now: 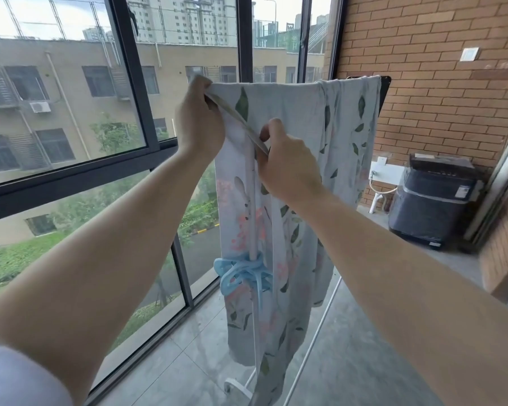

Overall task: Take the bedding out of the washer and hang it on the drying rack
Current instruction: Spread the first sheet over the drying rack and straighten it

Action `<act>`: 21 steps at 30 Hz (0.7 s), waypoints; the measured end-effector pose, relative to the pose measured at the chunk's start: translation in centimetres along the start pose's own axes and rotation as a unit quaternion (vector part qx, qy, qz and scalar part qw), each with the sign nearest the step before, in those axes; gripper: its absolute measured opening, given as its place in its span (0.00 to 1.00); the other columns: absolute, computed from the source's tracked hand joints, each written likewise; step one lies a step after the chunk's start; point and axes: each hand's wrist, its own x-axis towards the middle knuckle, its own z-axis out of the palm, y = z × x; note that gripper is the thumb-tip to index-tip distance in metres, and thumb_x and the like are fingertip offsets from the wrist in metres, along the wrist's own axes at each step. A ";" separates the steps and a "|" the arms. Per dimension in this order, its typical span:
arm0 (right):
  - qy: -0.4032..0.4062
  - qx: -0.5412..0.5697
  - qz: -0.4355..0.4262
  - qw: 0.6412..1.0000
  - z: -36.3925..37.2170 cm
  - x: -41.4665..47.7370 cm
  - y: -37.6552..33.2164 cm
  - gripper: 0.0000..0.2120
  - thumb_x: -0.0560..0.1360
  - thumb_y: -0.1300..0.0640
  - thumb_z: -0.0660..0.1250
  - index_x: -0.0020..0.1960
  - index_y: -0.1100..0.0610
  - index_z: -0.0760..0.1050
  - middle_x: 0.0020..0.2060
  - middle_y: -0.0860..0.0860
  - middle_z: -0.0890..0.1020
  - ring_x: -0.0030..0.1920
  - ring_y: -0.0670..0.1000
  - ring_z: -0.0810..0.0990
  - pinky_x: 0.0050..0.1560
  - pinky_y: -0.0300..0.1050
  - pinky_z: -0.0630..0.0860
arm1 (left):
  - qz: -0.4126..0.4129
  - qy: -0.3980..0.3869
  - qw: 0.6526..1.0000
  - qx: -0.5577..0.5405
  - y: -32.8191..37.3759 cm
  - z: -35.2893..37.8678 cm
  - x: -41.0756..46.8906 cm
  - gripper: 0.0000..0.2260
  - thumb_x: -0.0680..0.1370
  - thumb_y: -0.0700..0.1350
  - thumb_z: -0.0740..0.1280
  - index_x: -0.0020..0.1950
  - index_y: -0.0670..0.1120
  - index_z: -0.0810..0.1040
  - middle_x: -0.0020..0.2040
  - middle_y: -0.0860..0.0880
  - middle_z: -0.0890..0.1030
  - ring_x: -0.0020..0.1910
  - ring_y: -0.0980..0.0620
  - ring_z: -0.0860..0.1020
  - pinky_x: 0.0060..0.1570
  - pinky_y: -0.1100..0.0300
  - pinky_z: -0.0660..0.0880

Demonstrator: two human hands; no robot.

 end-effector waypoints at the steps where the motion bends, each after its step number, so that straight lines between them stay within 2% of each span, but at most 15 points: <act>1: 0.000 0.001 -0.002 1.000 0.0 0.1 -0.2 0.04 0.82 0.54 0.59 0.53 0.54 0.67 0.33 0.49 0.78 0.29 0.54 0.78 0.29 0.46 0.74 | 0.000 0.014 1.000 -0.005 0.1 -0.1 0.1 0.14 0.79 0.34 0.53 0.56 0.45 0.75 0.37 0.57 0.73 0.33 0.60 0.69 0.30 0.66 0.63; 4: 0.019 -0.003 -0.016 1.000 0.0 0.1 -0.7 0.05 0.83 0.53 0.59 0.54 0.55 0.66 0.30 0.48 0.75 0.27 0.53 0.77 0.26 0.44 0.71 | 0.038 0.047 0.998 -0.003 0.5 -0.8 0.2 0.14 0.80 0.35 0.55 0.58 0.43 0.78 0.38 0.57 0.74 0.35 0.57 0.70 0.31 0.69 0.64; 6: 0.027 -0.007 -0.021 0.999 -0.1 -0.1 -0.9 0.07 0.83 0.52 0.59 0.55 0.56 0.67 0.29 0.47 0.74 0.26 0.52 0.75 0.24 0.42 0.65 | 0.071 0.060 0.996 -0.017 0.5 -1.4 0.2 0.12 0.79 0.36 0.56 0.54 0.42 0.79 0.37 0.59 0.73 0.35 0.58 0.70 0.32 0.70 0.64; 8: 0.022 -0.009 -0.023 0.999 -0.1 -0.2 -1.1 0.07 0.83 0.52 0.59 0.55 0.56 0.67 0.30 0.49 0.75 0.26 0.53 0.75 0.25 0.42 0.64 | 0.079 0.057 0.995 -0.016 0.3 -1.9 0.1 0.10 0.79 0.38 0.58 0.50 0.42 0.79 0.37 0.57 0.74 0.33 0.58 0.70 0.32 0.70 0.64; 11: 0.010 -0.005 -0.018 1.000 0.0 -0.4 -1.6 0.06 0.83 0.54 0.58 0.56 0.56 0.67 0.31 0.50 0.75 0.26 0.54 0.74 0.26 0.45 0.69 | 0.063 0.043 0.997 0.018 -0.4 -2.5 -0.3 0.08 0.81 0.39 0.59 0.44 0.46 0.74 0.34 0.58 0.71 0.30 0.62 0.68 0.29 0.70 0.63; 16: 0.004 0.012 -0.029 1.000 0.0 -0.6 -3.1 0.06 0.84 0.55 0.57 0.58 0.57 0.67 0.33 0.45 0.69 0.25 0.45 0.67 0.26 0.40 0.56 | 0.062 0.064 0.995 0.046 -1.8 -4.1 -0.9 0.12 0.80 0.40 0.59 0.36 0.43 0.68 0.28 0.56 0.65 0.26 0.59 0.62 0.26 0.67 0.59; 19: 0.025 0.014 -0.046 0.999 0.1 -0.7 -4.4 0.07 0.83 0.56 0.57 0.58 0.58 0.68 0.32 0.46 0.69 0.25 0.48 0.67 0.26 0.40 0.56 | 0.068 0.082 0.993 0.046 -1.9 -5.7 -1.1 0.12 0.80 0.41 0.60 0.37 0.43 0.70 0.27 0.56 0.66 0.26 0.59 0.63 0.26 0.67 0.59; 21: 0.039 0.011 -0.057 0.998 0.1 -0.8 -5.0 0.07 0.83 0.56 0.57 0.58 0.58 0.69 0.31 0.47 0.70 0.26 0.53 0.69 0.26 0.41 0.60 | 0.074 0.094 0.992 0.038 -1.9 -6.4 -1.2 0.11 0.80 0.41 0.60 0.37 0.43 0.71 0.27 0.57 0.66 0.26 0.60 0.64 0.27 0.67 0.59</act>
